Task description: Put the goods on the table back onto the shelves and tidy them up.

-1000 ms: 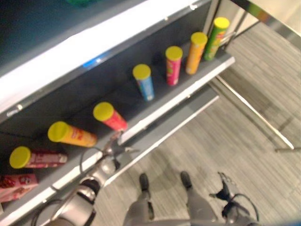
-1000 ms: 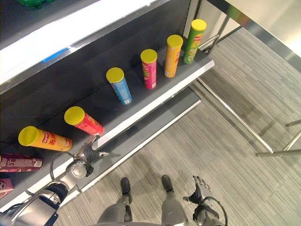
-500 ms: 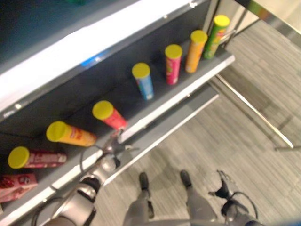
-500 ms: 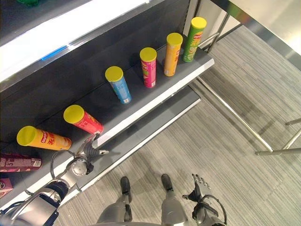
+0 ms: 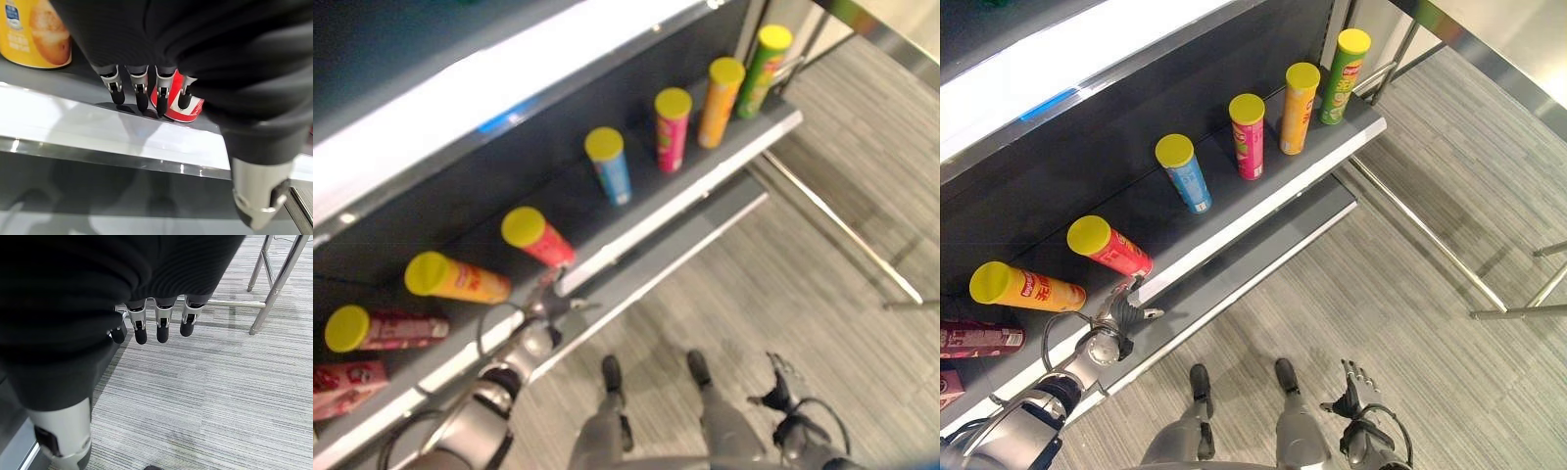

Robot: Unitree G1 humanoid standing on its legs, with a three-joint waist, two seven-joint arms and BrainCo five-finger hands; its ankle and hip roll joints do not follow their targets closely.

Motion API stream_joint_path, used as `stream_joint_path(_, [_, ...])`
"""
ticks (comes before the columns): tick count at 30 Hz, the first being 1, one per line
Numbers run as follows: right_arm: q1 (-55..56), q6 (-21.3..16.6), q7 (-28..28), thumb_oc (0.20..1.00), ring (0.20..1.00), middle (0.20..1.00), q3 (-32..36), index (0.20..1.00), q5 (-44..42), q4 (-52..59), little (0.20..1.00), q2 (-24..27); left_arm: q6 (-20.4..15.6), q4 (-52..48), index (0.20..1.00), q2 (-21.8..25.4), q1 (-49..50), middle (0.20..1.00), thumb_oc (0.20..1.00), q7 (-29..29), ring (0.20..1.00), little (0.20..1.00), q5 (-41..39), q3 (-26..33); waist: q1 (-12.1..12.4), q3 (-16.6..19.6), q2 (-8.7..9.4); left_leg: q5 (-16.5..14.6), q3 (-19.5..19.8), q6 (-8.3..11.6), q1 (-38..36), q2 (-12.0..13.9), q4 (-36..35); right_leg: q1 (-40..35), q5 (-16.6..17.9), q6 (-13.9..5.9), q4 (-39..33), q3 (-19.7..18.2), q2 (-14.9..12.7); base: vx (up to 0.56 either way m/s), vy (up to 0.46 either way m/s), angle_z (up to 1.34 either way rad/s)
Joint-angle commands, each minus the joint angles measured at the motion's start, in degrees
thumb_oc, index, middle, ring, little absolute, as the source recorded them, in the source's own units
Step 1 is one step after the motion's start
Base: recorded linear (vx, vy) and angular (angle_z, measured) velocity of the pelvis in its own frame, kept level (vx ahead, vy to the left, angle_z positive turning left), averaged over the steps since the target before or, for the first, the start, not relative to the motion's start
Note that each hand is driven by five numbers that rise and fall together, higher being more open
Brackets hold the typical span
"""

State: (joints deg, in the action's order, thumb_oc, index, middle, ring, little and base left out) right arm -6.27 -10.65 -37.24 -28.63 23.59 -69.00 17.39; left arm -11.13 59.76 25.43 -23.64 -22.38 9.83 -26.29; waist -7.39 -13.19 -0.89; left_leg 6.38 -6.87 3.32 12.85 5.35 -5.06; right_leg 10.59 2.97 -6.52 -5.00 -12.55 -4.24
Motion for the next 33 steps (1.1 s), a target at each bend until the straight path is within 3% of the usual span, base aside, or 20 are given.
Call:
stream_joint_path(1, [0.24, -0.85, -2.04, 1.000, 1.000, 1.000, -0.64, 1.000, -1.24, 1.58, 1.000, 1.52, 0.70, 5.25, 1.000, 1.69, -3.11, 1.000, 1.000, -0.97, 1.000, 1.000, -3.65, 3.34, 0.68, 1.60, -0.95, -1.02, 2.78, 3.01, 3.12, 3.52, 0.06, 5.34, -1.73, -2.05, 4.51, 3.22, -1.38, 0.00, 0.000, 0.00])
stream_joint_path(19, [0.74, -0.90, -2.09, 1.000, 1.000, 1.000, -0.51, 1.000, -1.24, 1.78, 1.000, 1.78, 0.92, 6.08, 1.000, 2.29, -3.24, 1.000, 1.000, -1.09, 1.000, 1.000, -4.20, 4.17, 0.71, 1.25, -0.86, -0.93, 2.87, 3.16, 3.05, 3.81, 0.06, 5.59, -1.81, -1.84, 4.79, 3.37, -1.18, 0.00, 0.000, 0.00])
stream_joint_path(33, [0.85, -0.78, -1.45, 1.000, 1.000, 1.000, -0.64, 1.000, -0.66, 2.10, 1.000, 1.68, 0.66, 3.78, 1.000, -1.10, -0.45, 1.000, 1.000, -0.03, 1.000, 1.000, -2.01, 1.53, 0.69, 2.10, -1.09, -1.17, 2.55, 3.09, 2.73, 3.85, 0.06, 5.30, -2.09, -1.57, 4.88, 3.47, -1.11, 0.00, 0.000, 0.00])
